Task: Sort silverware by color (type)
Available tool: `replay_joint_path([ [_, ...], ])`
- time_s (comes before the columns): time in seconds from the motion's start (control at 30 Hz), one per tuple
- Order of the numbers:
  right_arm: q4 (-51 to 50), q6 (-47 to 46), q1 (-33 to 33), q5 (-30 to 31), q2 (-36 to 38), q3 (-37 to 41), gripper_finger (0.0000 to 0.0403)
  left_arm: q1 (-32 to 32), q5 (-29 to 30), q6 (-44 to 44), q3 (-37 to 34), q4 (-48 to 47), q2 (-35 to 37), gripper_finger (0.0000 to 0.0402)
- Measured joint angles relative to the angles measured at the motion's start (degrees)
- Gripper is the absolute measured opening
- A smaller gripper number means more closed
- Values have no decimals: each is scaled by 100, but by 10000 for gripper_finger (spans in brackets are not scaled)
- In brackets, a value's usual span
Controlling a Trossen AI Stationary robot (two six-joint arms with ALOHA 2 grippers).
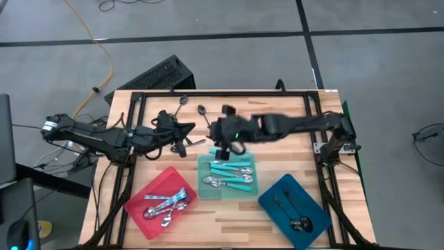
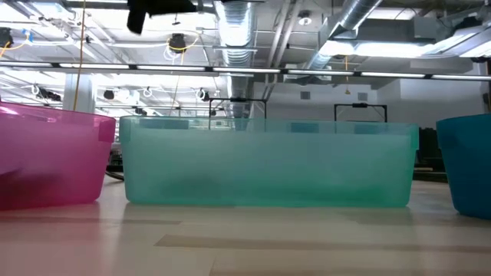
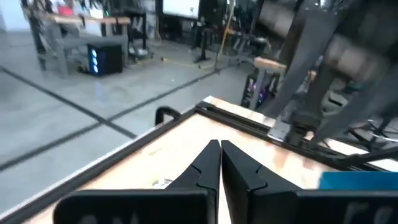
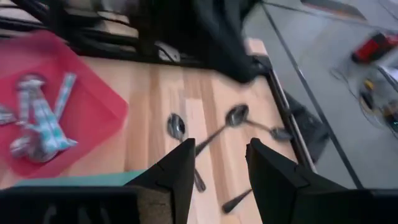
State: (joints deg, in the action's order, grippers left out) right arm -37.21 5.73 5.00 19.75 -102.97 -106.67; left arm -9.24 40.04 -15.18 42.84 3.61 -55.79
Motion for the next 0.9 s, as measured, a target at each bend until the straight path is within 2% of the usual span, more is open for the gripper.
replay_joint_path([
  [0.13, -428, 357, -317, -314, 3, -575, 164, 484, -385, 289, -558, 1103, -10, 0],
  [0.23, -578, 135, -578, -295, -7, -561, 164, 1157, -1560, 227, -307, 1207, 38, 0],
  [0.33, -1059, -135, -852, -285, -171, -557, 164, 1983, -2864, 378, 514, 358, 53, 0],
  [0.4, -1235, -171, -1042, -284, -339, -553, 164, 2505, -3374, 703, 1217, -593, -49, 0],
  [0.5, -936, -182, -1280, -313, -632, -542, 164, 3043, -3648, 996, 1899, -1654, -232, 0],
  [0.57, -795, -149, -1458, -318, -698, -565, 164, 3284, -3770, 1276, 1847, -1731, -237, 0],
  [0.67, -669, -136, -1774, -453, -707, -733, 164, 3617, -3818, 1772, 1203, -1060, -133, 0],
  [0.77, -821, -225, -2085, -509, -700, -946, 164, 3920, -3847, 1453, 355, 524, -121, 0],
  [0.83, -1069, -516, -2288, -488, -695, -1053, 164, 4226, -4225, 996, 45, 1435, -208, 0],
  [0.9, -1253, -807, -2500, -529, -679, -1060, 164, 4648, -4831, 769, 46, 1675, -343, 0],
])
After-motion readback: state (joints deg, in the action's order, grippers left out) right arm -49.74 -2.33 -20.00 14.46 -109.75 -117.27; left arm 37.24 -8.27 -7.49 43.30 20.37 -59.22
